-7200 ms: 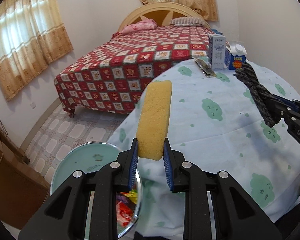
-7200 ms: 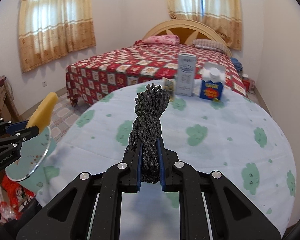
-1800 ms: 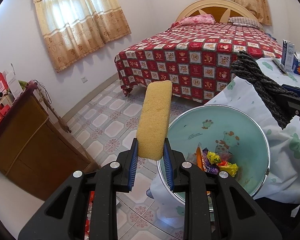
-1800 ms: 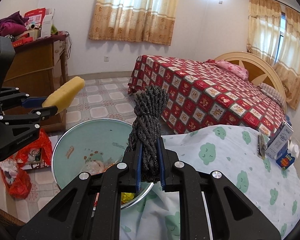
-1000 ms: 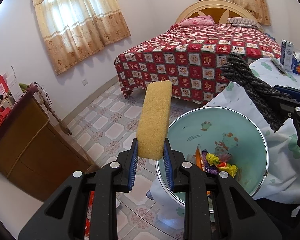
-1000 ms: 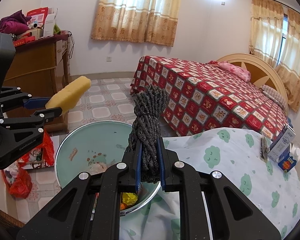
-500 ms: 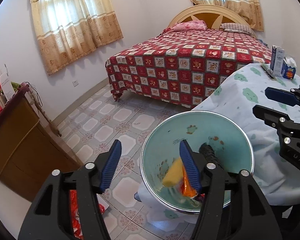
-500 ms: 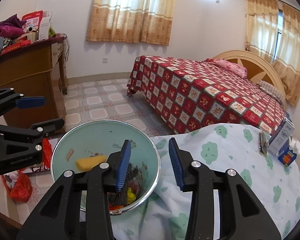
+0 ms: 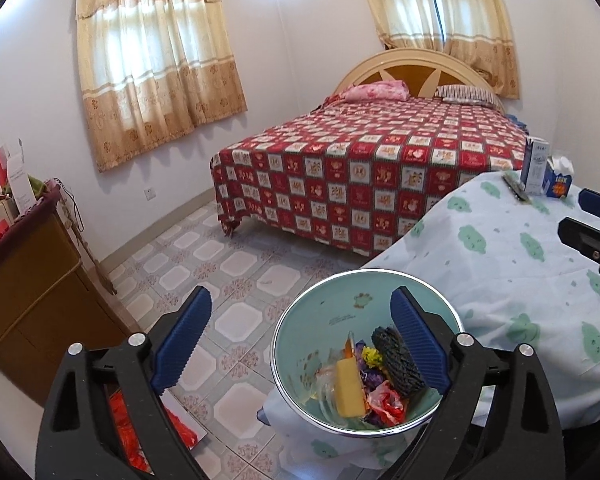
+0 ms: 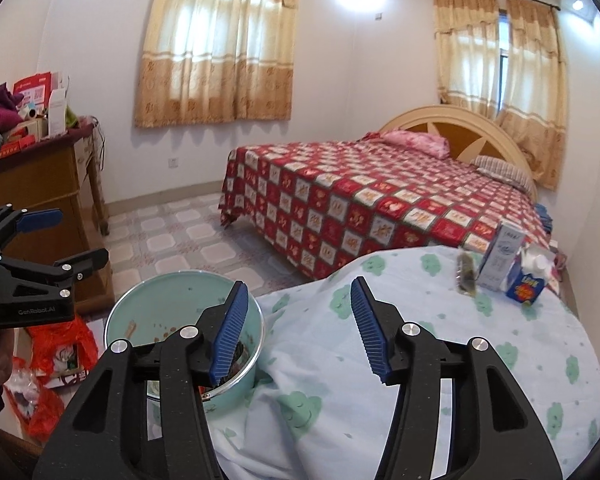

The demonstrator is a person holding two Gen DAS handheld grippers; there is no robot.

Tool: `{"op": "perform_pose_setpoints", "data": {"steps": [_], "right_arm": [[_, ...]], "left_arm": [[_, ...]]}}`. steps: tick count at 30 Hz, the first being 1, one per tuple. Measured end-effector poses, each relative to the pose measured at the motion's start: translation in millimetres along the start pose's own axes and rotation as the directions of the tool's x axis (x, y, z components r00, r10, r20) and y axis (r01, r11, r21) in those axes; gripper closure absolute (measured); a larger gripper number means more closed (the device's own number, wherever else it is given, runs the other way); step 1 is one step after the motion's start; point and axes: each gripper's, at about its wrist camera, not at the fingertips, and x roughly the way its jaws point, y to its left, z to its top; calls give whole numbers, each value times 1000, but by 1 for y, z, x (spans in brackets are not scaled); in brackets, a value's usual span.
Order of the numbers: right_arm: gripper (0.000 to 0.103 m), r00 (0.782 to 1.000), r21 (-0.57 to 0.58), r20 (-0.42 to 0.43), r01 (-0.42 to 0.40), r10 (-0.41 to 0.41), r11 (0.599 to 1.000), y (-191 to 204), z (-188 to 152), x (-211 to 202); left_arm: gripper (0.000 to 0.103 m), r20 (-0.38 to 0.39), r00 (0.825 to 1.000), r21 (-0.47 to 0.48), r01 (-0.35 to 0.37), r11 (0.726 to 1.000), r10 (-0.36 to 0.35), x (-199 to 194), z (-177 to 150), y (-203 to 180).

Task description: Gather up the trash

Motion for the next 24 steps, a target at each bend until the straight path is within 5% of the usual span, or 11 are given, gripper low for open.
{"op": "perform_pose_setpoints", "data": {"steps": [24], "right_arm": [[44,998,-12,48,41,-40,999,-5,6,-33]], "left_arm": [[6,51,999,-4,1,1000,-1,-20,12,2]]}}
